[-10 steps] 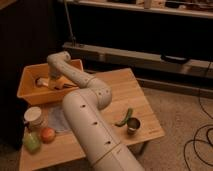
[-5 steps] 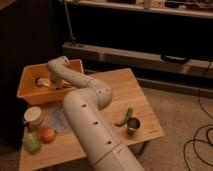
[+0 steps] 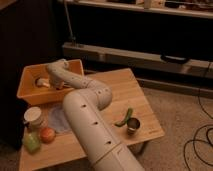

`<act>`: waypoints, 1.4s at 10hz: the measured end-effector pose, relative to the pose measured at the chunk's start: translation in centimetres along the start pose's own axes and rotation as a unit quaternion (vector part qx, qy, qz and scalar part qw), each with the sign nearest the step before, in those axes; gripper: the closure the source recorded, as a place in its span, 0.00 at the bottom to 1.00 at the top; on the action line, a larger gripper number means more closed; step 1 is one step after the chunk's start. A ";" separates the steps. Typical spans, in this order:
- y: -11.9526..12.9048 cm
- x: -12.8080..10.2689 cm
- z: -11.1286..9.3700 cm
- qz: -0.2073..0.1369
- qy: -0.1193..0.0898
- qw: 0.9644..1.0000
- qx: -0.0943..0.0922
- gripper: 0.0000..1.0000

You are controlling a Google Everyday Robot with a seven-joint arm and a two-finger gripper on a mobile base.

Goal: Wipe tray with brush

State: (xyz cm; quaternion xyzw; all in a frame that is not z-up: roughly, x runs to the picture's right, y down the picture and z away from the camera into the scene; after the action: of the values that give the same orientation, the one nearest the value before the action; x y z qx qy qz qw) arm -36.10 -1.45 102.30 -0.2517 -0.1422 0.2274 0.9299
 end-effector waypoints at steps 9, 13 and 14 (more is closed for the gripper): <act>0.4 0.0 -0.8 -0.003 0.003 1.000 -0.002 1.00; -2.5 2.1 -5.6 -0.011 0.003 1.000 0.021 1.00; -3.2 2.1 -7.8 -0.015 0.001 0.999 0.028 1.00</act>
State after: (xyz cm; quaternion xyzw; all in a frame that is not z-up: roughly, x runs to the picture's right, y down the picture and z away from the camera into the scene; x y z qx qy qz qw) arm -30.19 -6.01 97.80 -0.2233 -0.1385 0.2171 0.9401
